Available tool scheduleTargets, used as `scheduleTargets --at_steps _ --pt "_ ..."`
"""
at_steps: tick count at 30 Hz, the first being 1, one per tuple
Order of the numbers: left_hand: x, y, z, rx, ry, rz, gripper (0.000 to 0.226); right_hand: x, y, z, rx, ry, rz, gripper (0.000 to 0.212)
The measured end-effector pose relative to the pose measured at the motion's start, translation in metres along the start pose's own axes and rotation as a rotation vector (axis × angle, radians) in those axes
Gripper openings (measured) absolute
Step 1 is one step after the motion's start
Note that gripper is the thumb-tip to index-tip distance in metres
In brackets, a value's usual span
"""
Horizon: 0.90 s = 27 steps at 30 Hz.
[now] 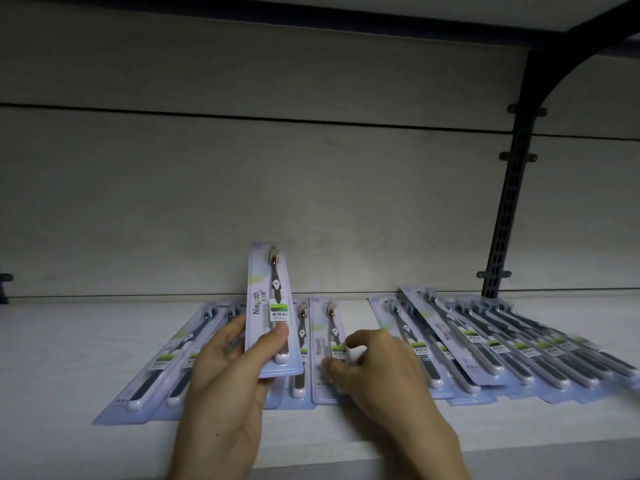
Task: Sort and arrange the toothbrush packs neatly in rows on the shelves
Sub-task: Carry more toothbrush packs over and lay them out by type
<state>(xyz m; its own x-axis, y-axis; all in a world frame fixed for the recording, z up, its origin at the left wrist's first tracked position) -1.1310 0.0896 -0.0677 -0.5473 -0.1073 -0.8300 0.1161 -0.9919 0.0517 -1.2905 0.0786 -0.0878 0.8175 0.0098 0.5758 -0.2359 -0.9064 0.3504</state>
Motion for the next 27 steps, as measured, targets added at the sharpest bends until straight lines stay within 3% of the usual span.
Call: scheduleTargets --at_steps 5,15,17,27 --pt "0.0 -0.003 0.003 0.011 0.065 -0.007 0.024 0.001 -0.004 -0.006 -0.057 0.091 0.016 0.053" --pt "0.006 -0.013 0.026 0.041 0.243 -0.03 0.013 -0.018 -0.013 -0.065 -0.336 0.2 -0.043 0.024" --pt "0.01 -0.014 0.032 0.06 0.292 -0.045 0.023 -0.023 -0.014 -0.07 -0.347 0.208 -0.038 0.022" --pt "0.029 -0.018 0.063 0.115 0.551 0.05 0.021 -0.044 -0.014 -0.084 -0.364 0.25 -0.079 0.016"
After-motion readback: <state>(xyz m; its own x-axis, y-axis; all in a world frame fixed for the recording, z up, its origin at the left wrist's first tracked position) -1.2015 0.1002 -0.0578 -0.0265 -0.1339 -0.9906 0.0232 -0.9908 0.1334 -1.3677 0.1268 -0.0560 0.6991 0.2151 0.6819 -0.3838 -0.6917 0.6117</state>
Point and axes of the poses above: each hand's wrist, its own y-axis towards the middle knuckle, its own z-axis out of the palm, x = y × z, the point moved 2 cm from there along y, towards the middle knuckle, and after that the axes turned 1 degree about -z, right-handed, at the moved point
